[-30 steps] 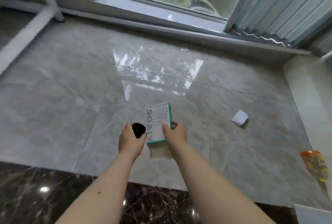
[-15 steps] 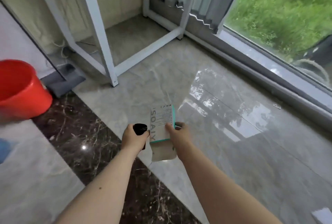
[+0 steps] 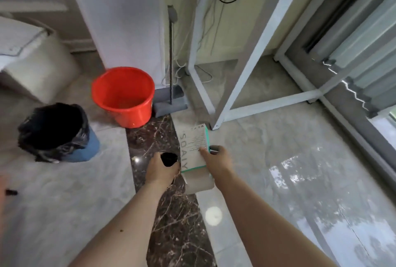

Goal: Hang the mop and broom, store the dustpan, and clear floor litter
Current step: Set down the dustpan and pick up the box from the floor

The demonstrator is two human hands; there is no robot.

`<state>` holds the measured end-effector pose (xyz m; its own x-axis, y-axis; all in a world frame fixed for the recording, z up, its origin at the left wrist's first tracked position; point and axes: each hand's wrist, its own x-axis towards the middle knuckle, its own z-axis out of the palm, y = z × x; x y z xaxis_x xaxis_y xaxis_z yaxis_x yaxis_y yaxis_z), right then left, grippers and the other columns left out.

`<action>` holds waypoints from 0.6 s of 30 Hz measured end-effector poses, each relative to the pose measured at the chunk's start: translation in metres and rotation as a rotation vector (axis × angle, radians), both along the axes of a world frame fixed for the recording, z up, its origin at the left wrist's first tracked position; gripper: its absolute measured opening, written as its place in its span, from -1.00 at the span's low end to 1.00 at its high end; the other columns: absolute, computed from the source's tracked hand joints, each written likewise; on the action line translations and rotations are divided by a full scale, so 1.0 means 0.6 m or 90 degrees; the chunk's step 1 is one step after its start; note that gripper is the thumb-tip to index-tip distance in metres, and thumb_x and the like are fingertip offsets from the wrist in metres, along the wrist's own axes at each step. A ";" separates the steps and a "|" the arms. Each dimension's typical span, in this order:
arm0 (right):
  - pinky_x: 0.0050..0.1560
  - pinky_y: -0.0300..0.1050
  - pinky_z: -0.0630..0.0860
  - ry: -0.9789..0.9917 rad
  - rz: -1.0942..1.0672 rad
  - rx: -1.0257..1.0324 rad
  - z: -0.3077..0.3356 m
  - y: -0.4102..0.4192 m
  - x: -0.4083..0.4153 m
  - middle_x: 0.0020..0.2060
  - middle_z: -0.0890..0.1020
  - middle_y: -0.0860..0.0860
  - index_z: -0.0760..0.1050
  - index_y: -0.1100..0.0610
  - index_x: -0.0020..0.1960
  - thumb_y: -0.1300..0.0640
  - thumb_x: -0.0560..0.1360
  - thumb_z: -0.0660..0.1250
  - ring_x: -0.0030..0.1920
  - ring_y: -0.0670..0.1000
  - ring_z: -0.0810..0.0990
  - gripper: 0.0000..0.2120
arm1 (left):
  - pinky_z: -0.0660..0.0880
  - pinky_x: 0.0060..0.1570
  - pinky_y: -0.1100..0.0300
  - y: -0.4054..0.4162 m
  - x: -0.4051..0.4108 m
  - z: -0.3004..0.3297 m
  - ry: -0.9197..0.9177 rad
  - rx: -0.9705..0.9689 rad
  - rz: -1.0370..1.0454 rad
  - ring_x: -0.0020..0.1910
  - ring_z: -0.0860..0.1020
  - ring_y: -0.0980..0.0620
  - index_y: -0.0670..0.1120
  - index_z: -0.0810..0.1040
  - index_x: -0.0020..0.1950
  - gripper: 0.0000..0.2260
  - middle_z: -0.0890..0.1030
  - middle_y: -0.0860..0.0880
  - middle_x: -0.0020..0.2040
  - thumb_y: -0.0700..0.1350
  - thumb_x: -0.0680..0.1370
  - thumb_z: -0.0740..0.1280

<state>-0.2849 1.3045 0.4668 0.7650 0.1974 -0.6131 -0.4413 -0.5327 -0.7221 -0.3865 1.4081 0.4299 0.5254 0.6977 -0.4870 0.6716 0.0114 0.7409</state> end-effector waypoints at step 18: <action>0.06 -0.06 0.53 -0.034 0.357 -0.054 -0.052 0.361 0.013 0.15 0.59 0.13 0.42 0.21 0.26 0.01 0.42 0.43 0.05 0.09 0.58 -0.50 | 0.47 -0.04 0.17 0.296 -0.032 -0.042 -0.018 -0.037 0.385 0.07 0.59 -0.10 -0.19 0.54 0.13 -0.69 0.63 -0.10 0.03 -0.10 0.45 0.43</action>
